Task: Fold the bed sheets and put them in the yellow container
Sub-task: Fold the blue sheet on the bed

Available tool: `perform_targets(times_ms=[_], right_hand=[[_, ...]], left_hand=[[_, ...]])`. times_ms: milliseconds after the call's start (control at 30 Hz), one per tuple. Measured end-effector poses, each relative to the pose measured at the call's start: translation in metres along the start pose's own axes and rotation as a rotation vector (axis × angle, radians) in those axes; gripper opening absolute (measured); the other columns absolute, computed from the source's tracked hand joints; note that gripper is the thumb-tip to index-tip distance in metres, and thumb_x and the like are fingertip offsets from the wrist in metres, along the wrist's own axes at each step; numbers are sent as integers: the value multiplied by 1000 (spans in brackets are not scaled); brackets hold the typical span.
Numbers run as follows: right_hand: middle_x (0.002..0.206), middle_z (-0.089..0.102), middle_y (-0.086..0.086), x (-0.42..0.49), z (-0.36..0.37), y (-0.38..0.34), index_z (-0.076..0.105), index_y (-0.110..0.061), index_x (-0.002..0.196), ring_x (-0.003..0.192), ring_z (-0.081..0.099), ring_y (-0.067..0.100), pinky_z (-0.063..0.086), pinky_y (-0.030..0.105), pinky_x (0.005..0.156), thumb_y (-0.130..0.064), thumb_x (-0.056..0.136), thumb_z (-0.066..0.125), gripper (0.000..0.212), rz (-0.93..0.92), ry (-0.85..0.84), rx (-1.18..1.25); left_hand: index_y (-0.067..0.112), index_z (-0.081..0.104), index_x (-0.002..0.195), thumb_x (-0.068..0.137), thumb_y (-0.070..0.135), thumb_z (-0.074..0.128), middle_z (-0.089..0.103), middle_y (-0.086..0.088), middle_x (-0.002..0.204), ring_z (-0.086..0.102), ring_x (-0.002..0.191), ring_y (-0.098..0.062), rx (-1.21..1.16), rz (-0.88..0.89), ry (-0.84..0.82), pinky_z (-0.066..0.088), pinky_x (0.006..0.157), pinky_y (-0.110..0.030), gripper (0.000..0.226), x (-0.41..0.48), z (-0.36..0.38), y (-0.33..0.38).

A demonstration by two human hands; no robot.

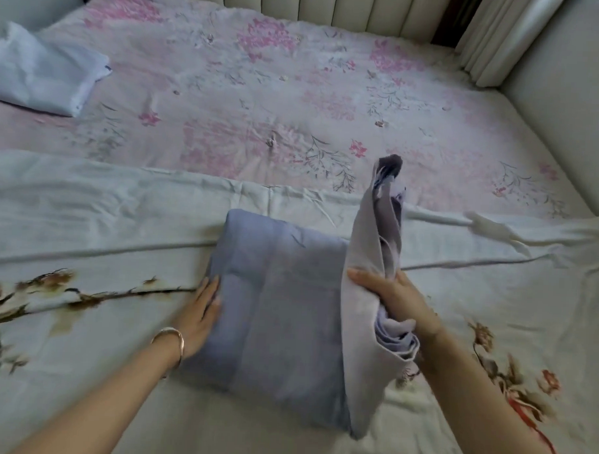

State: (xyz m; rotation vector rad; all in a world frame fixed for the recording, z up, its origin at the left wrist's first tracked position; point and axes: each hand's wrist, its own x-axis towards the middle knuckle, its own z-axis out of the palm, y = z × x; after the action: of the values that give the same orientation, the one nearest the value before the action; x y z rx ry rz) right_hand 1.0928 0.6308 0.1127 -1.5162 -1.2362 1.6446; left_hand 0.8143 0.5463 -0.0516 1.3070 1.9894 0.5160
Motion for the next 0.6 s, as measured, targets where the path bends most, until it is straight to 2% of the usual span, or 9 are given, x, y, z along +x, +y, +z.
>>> perform_targets(times_ms=[67,167,233,333,367,433,500,567,600], right_hand=[[72,63,0,10,55,-1,60,-13,91,58,61,4,47,13,53,-3,83,66,14,-14,-24,-45],[93,64,4,35,124,15,57,-15,111,81,62,17,51,24,69,-3,81,65,33,-27,-35,-168],[102,64,4,51,160,34,52,-20,119,95,61,26,49,32,82,-9,79,63,43,-24,18,-327],[111,65,6,60,201,67,37,-27,137,99,60,31,48,33,82,-15,79,56,62,26,8,-537],[110,66,7,61,208,76,30,-30,142,98,61,32,49,33,80,-17,80,56,68,30,-4,-583],[107,67,8,62,215,83,20,-32,146,95,61,33,50,33,79,-20,83,55,74,34,-12,-653],[110,66,6,64,213,80,18,-33,147,97,61,31,50,33,81,-20,84,56,74,27,-19,-654],[109,65,3,60,209,75,24,-33,145,95,62,28,51,36,82,-18,83,55,71,-9,-4,-626],[107,66,2,57,209,75,26,-33,143,92,63,27,52,37,81,-18,83,55,68,-32,-1,-626]], left_hand=[[25,23,144,101,38,25,17,8,153,16,141,-9,-370,-34,-52,9,113,-20,44,0,-7,-8],[29,54,124,95,52,24,39,6,143,35,132,-12,-686,-243,-95,23,112,-25,47,6,-19,-16],[28,52,127,99,48,15,48,1,138,42,128,-12,-790,-234,-176,28,106,-23,51,2,-30,-18],[22,47,135,100,45,23,41,12,134,32,126,-3,-795,-175,-262,22,99,-10,48,-4,-42,-19],[23,46,136,98,50,26,36,16,131,27,126,0,-868,-163,-266,20,96,-9,50,-2,-42,-19],[25,43,138,90,62,30,30,17,132,20,133,-1,-832,-135,-268,16,98,-14,61,2,-43,-25],[23,41,140,96,52,26,30,15,137,19,140,-9,-884,-190,-292,14,106,-19,54,8,-40,-28],[23,40,141,93,54,27,41,9,141,38,134,-15,-1081,-251,-384,19,115,-30,59,12,-35,-30],[23,42,140,91,56,27,49,2,139,49,126,-16,-1185,-289,-395,27,113,-34,61,15,-35,-28]])
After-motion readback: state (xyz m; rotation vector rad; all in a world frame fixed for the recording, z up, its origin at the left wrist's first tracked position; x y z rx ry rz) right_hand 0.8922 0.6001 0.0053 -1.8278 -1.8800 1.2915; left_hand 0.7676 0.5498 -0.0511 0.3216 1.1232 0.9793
